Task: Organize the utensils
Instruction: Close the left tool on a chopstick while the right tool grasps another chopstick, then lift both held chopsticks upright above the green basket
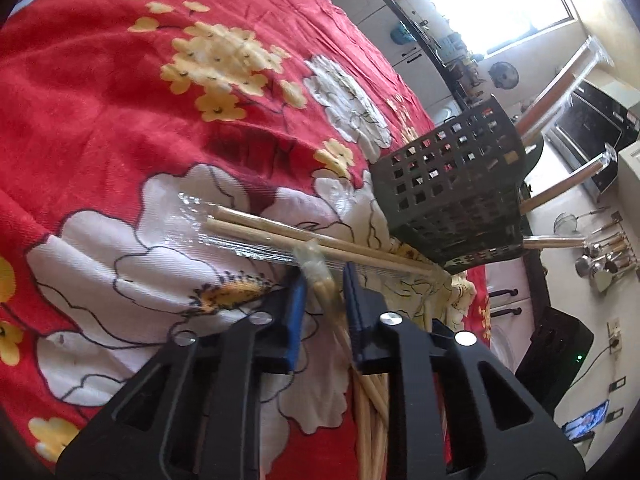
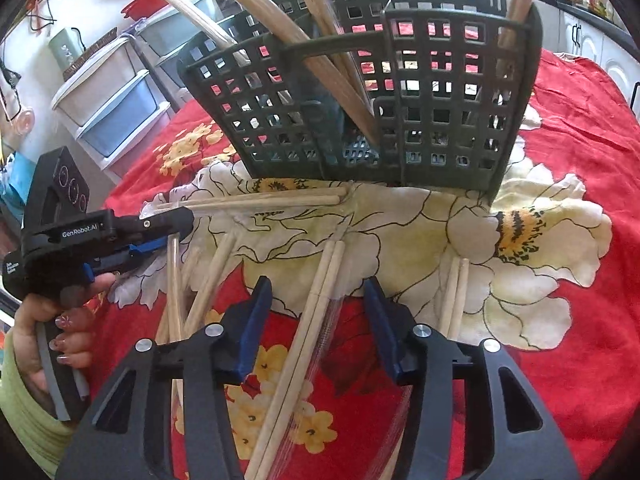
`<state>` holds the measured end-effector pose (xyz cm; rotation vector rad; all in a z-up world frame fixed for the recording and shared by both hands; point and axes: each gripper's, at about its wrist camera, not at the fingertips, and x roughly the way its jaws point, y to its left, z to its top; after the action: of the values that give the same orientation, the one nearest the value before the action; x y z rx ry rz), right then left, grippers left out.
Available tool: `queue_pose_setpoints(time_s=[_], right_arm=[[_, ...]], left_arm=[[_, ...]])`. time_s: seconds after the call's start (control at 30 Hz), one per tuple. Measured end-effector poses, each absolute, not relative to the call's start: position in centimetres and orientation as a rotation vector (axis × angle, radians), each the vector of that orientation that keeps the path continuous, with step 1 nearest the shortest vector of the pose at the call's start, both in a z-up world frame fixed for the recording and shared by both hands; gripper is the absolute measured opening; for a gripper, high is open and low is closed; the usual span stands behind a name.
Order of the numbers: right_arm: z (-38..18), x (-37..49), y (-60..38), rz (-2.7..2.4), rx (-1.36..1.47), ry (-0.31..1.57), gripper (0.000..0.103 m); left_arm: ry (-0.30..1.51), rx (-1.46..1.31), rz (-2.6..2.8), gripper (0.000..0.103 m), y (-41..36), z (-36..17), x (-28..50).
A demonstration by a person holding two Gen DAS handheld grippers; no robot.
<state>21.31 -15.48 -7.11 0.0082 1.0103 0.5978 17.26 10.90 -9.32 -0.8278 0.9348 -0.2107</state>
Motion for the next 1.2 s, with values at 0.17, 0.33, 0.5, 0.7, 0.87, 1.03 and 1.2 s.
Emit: queue_pose_setpoints(time_s=[0.17,0.33,0.5,0.7,0.87,1.03,1.2], right_arm=[[-7.1,21.7,-15.5,0.593,0.007,1.021,0.027],[-7.2,22.2,-15.8,0.597,0.047,1.034,0.013],[-6.5,21.7,-16.0,0.633,0.079,1.02,0.006],[-4.9,20.8,-16.0,0.665,0.076,0.976,0.006],[-2.5,19.8,-16.2,0.704,0.085,0.904,0.006],[0.2,18.5,-16.5,0.733,0.081,0.819,0.006],[2.7,17.3,-17.4,0.729,0.074,0.723,0.006]], left_arm=[[0.924,-0.846,-0.221,0.009,11.1,-9.4,17.1],[0.908,-0.88,-0.235,0.008,11.2,-9.5,16.9],[0.882,-0.9,-0.247,0.006,11.6,-9.0,16.0],[0.814,-0.866,-0.267,0.005,11.4,-6.5,14.6],[0.749,-0.822,-0.302,0.004,10.5,-3.6,13.5],[0.7,-0.774,-0.355,0.003,9.3,-0.6,13.2],[0.657,-0.72,-0.41,0.003,7.7,2.0,13.1]])
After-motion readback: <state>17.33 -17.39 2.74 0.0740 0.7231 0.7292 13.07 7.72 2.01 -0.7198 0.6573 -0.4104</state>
